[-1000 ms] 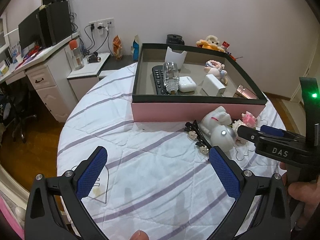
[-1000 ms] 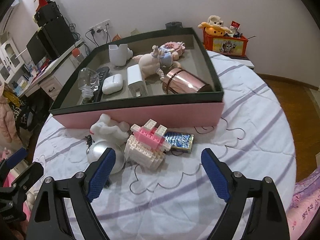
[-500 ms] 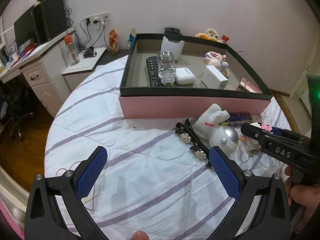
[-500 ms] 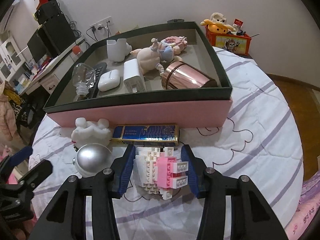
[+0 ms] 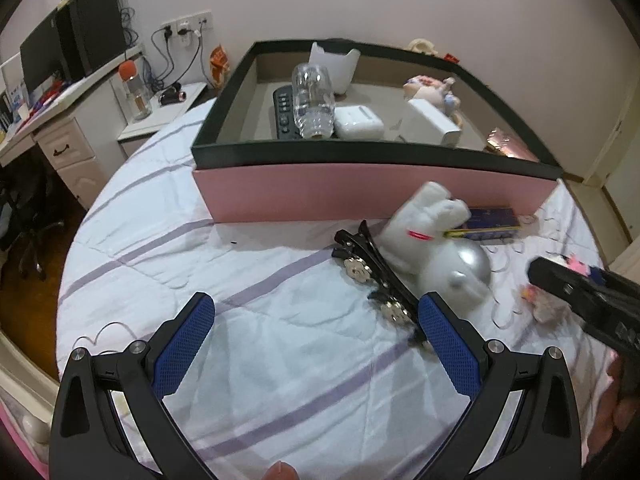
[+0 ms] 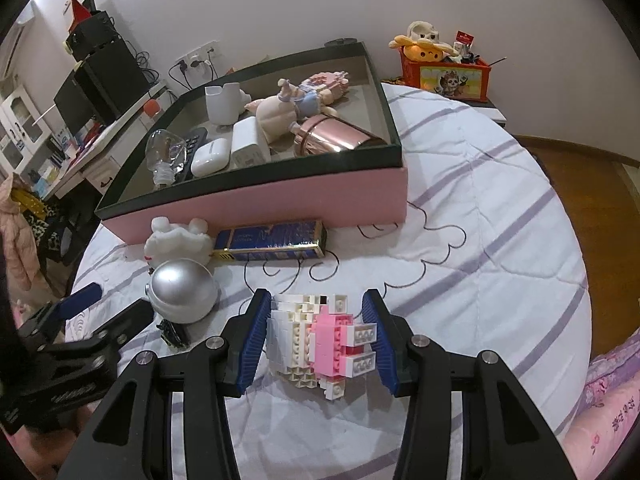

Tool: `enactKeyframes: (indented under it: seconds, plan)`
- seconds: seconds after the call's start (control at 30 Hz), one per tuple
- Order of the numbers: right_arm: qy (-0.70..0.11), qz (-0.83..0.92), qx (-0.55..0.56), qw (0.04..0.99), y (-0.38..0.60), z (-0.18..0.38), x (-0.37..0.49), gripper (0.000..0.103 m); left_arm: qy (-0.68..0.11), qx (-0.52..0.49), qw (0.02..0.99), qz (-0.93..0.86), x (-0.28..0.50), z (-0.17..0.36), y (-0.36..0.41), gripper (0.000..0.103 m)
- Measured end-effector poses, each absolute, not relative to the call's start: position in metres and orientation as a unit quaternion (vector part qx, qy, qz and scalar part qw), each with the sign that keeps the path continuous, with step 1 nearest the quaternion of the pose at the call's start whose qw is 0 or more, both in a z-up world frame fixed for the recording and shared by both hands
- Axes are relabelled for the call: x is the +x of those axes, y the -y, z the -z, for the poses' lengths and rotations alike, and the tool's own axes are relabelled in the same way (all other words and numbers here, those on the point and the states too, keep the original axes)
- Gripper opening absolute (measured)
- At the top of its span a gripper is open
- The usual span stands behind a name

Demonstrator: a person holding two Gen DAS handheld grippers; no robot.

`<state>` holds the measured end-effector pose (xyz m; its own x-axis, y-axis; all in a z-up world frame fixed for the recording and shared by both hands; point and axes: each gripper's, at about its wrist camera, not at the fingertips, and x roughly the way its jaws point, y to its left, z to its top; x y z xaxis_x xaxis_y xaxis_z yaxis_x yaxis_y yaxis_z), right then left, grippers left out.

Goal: Organize rigid objects
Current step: 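Grasp the black hair clip with the left gripper while the right holds the block figure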

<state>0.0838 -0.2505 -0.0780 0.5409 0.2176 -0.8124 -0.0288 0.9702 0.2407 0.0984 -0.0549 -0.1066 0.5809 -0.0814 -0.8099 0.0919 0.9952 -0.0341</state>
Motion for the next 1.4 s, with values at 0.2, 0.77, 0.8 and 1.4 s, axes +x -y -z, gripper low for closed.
enactKeyframes:
  seconds: [0.2, 0.77, 0.8, 1.4]
  plan:
    - [-0.474, -0.076, 0.101, 0.871, 0.249, 0.077, 0.084, 0.048, -0.454, -0.001, 0.89, 0.039, 0.108, 0.114, 0.059, 0.103]
    - [-0.472, -0.092, 0.104, 0.871, 0.245, 0.074, 0.08, 0.048, -0.439, 0.001, 0.897, 0.046, 0.114, 0.117, 0.037, 0.07]
    - [-0.471, -0.093, 0.104, 0.871, 0.244, 0.073, 0.079, 0.048, -0.439, -0.001, 0.897, 0.049, 0.115, 0.116, 0.037, 0.062]
    - [-0.46, -0.103, 0.103, 0.876, 0.24, 0.057, 0.072, 0.048, -0.424, -0.038, 0.901, 0.088, 0.078, 0.082, 0.0, 0.019]
